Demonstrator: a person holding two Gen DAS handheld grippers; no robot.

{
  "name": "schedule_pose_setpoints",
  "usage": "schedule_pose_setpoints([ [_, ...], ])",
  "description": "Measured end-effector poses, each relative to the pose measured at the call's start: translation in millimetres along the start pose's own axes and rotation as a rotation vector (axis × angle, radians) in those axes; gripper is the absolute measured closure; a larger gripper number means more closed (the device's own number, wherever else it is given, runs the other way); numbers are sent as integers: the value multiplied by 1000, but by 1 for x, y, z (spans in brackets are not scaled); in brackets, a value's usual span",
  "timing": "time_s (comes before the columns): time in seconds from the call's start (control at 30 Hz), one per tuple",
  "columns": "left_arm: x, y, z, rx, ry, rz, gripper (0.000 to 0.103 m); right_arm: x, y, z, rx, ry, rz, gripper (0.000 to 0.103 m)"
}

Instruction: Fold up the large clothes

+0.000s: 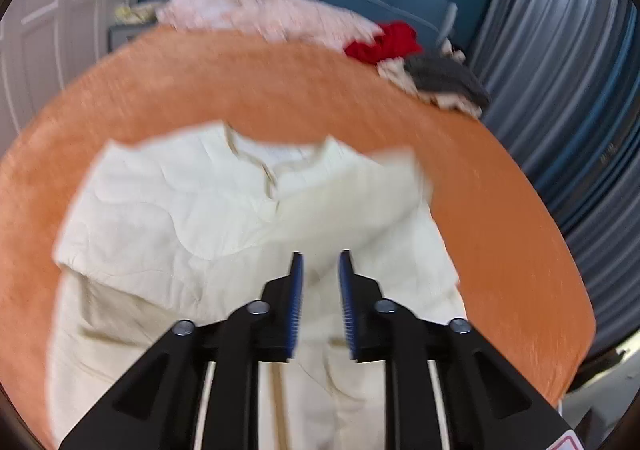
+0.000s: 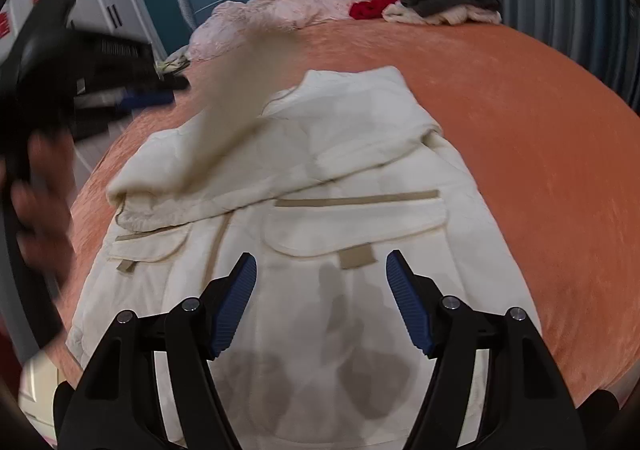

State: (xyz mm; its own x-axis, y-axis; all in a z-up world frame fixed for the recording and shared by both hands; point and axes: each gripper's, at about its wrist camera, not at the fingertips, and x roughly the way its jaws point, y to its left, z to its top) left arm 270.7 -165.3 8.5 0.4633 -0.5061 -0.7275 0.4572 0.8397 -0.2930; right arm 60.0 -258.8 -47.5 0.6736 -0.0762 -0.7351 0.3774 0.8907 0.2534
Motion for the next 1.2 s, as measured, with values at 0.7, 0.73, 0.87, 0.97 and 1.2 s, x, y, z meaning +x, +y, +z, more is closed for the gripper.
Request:
schedule_pose_setpoints([
  [0.7, -28, 260, -27, -694, -30, 113, 60, 102, -31, 87, 245, 34, 102, 32],
  [0.73, -27, 269, -30, -732, -24, 96, 60, 110, -35, 88, 273, 42, 95, 32],
  [0.87, -18, 288, -39, -856, -16, 31, 60, 127, -37, 92, 292, 75, 119, 49],
  [0.97, -12, 292, -37, -876, -21, 39, 61, 122, -30, 106, 216, 63, 104, 90],
  [1.2, -3, 284, -26, -728, -12, 180, 97, 51, -30, 149, 103, -159, 103, 102],
])
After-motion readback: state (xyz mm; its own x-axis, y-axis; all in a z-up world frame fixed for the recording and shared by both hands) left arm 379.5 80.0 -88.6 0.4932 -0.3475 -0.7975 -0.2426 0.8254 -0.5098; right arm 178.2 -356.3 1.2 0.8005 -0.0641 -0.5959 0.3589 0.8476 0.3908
